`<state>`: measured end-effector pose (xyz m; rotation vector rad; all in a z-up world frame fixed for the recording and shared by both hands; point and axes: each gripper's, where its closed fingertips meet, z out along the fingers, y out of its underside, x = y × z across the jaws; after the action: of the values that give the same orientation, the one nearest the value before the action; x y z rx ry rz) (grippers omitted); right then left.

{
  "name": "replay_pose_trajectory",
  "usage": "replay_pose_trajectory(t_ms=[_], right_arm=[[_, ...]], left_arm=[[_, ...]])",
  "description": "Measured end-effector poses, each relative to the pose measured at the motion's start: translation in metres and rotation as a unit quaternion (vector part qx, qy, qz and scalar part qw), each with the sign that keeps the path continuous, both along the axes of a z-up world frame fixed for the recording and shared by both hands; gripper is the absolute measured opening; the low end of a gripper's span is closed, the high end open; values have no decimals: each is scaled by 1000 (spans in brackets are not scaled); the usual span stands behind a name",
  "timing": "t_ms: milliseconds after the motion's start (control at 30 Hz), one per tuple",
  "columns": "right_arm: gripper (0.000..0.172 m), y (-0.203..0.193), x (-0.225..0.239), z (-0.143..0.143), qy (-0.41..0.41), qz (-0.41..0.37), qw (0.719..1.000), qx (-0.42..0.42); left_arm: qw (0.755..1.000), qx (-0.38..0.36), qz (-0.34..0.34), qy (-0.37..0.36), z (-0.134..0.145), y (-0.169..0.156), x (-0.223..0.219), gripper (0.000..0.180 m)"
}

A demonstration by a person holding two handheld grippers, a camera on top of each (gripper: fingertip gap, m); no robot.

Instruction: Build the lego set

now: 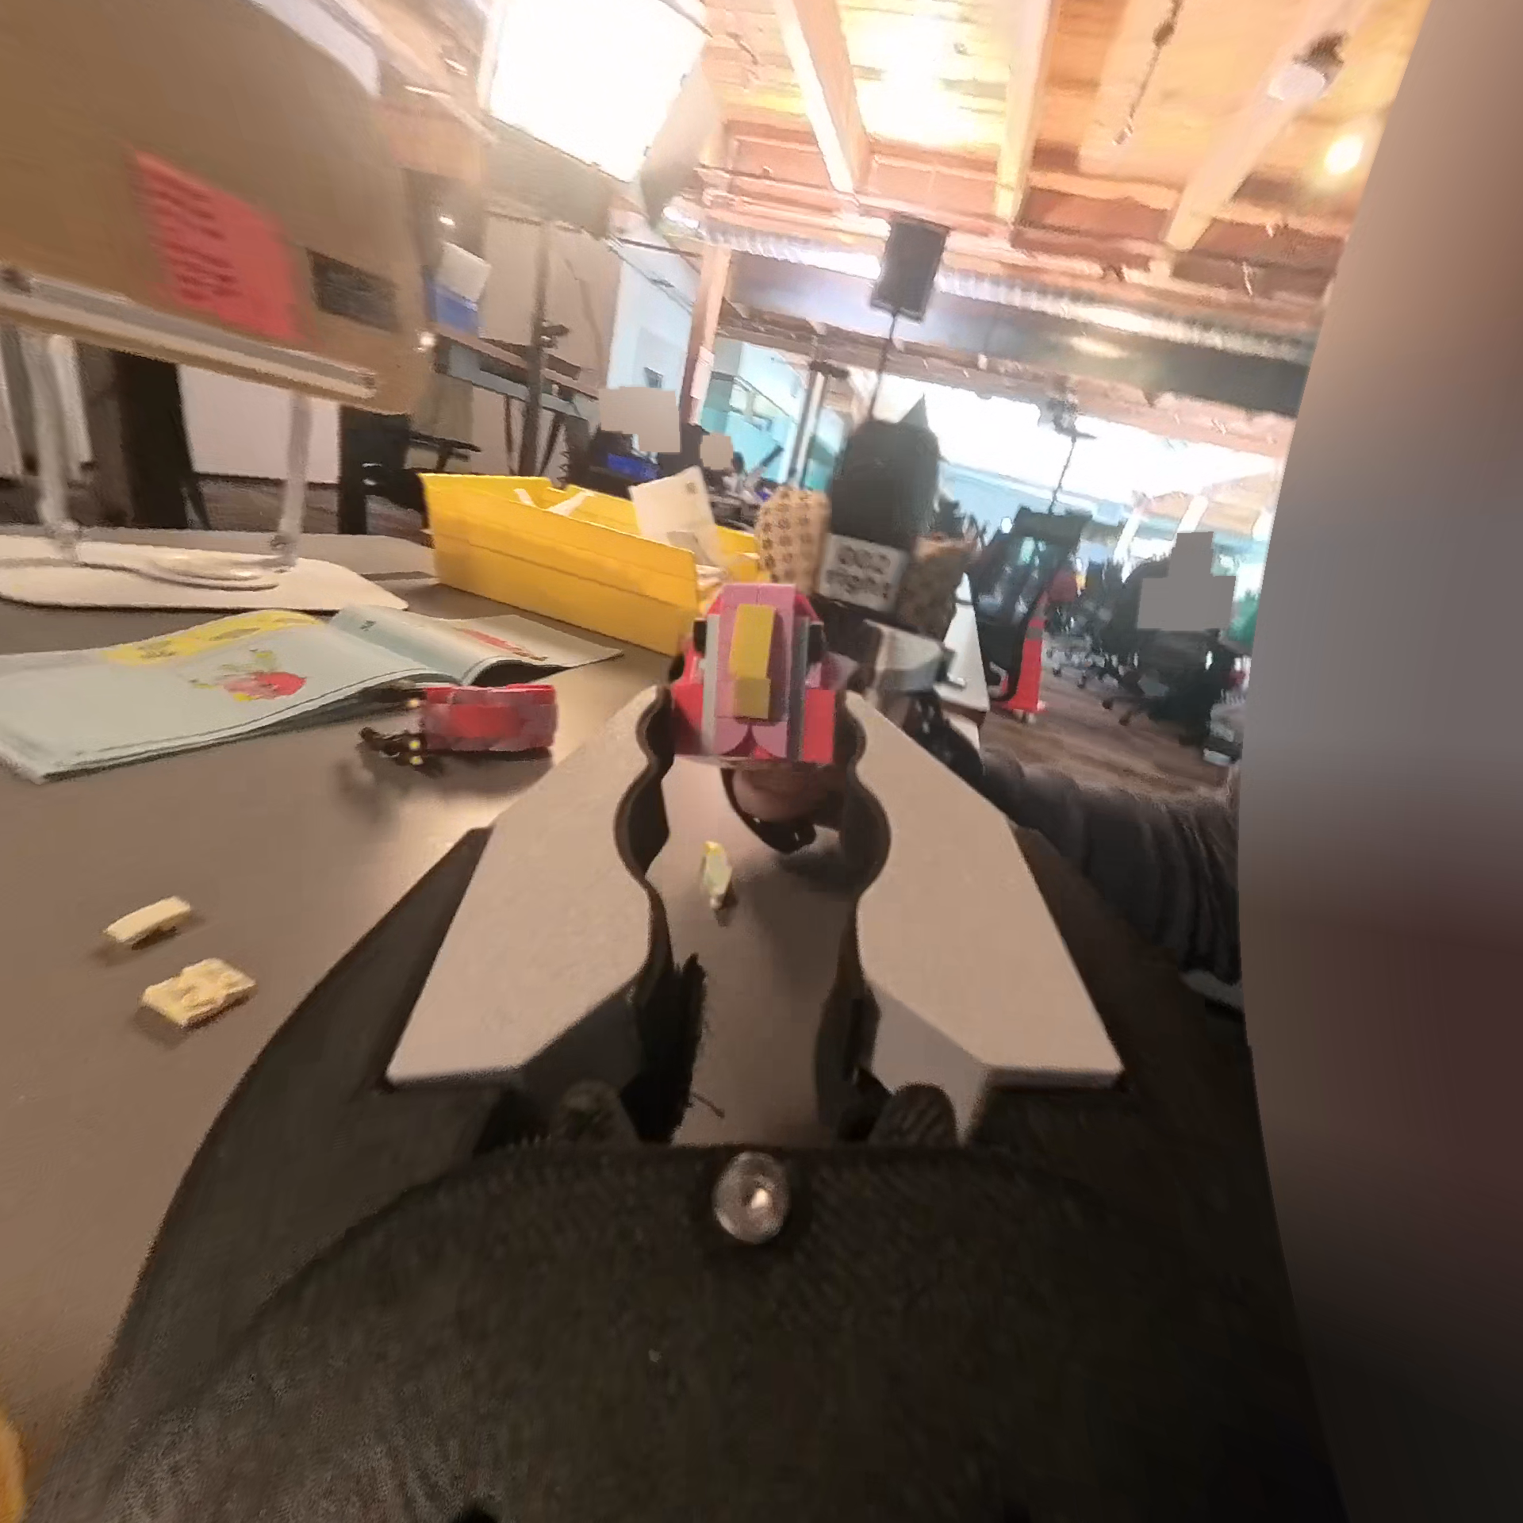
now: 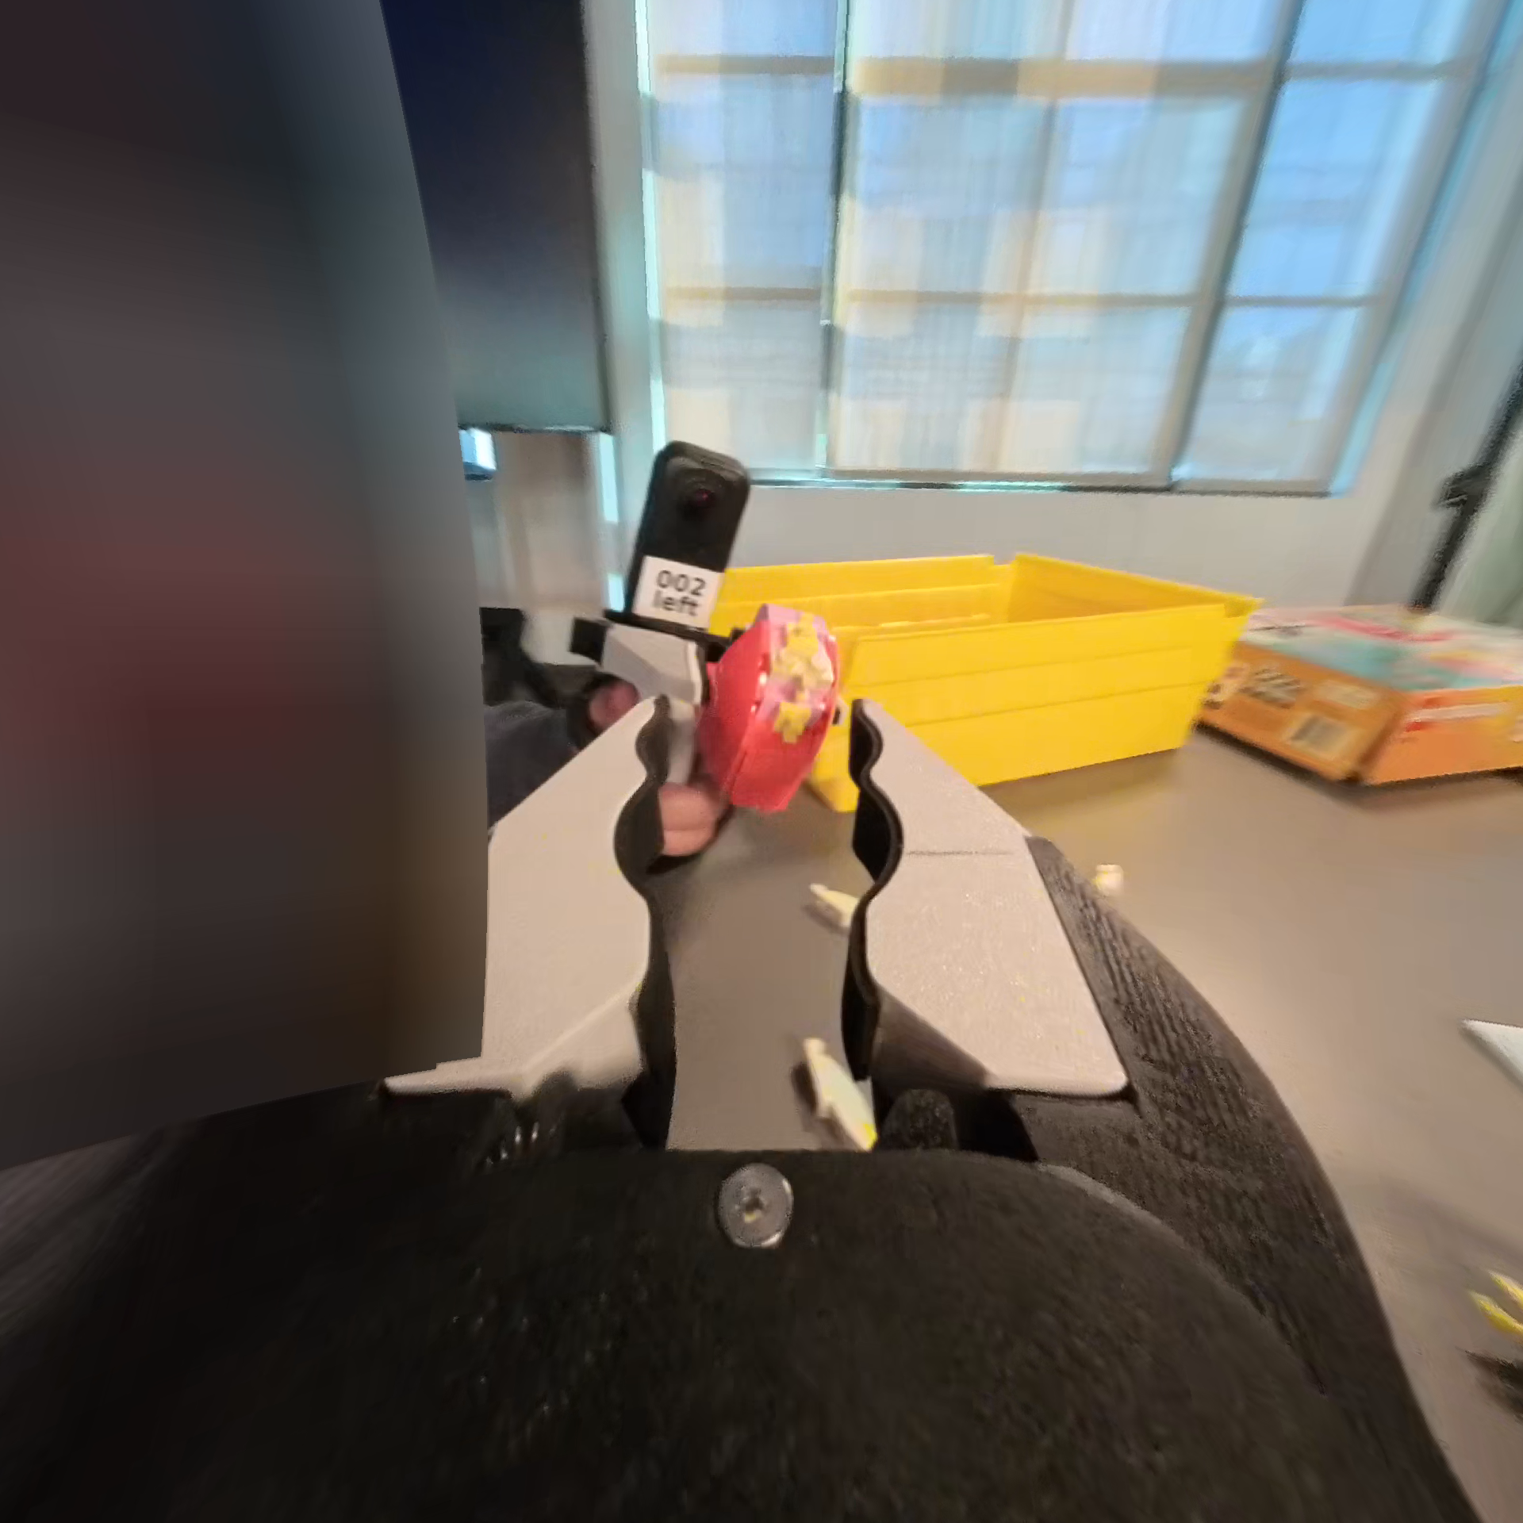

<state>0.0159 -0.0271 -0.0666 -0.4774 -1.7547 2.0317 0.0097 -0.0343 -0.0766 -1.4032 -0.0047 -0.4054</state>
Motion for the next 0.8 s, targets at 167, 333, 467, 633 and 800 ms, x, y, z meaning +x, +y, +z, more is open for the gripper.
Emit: replay_pose_trajectory(t_ms=[167, 333, 467, 633, 800], right_arm=[[59, 1, -23, -15, 147, -175, 958, 175], [64, -4, -31, -17, 243, -249, 899, 265], [66, -4, -31, -15, 285, -271, 871, 295], [53, -2, -36, -19, 313, -302, 830, 349], [47, 2, -40, -21, 335, -330, 793, 387]], left_arm=[[989, 15, -5, -149, 3, -3, -33, 37], [988, -7, -21, -153, -2, 2, -29, 37], [992, -36, -30, -114, -9, 8, -17, 37], [992, -36, -33, -114, -9, 8, -16, 37], [992, -47, -28, -110, -12, 11, -16, 37]])
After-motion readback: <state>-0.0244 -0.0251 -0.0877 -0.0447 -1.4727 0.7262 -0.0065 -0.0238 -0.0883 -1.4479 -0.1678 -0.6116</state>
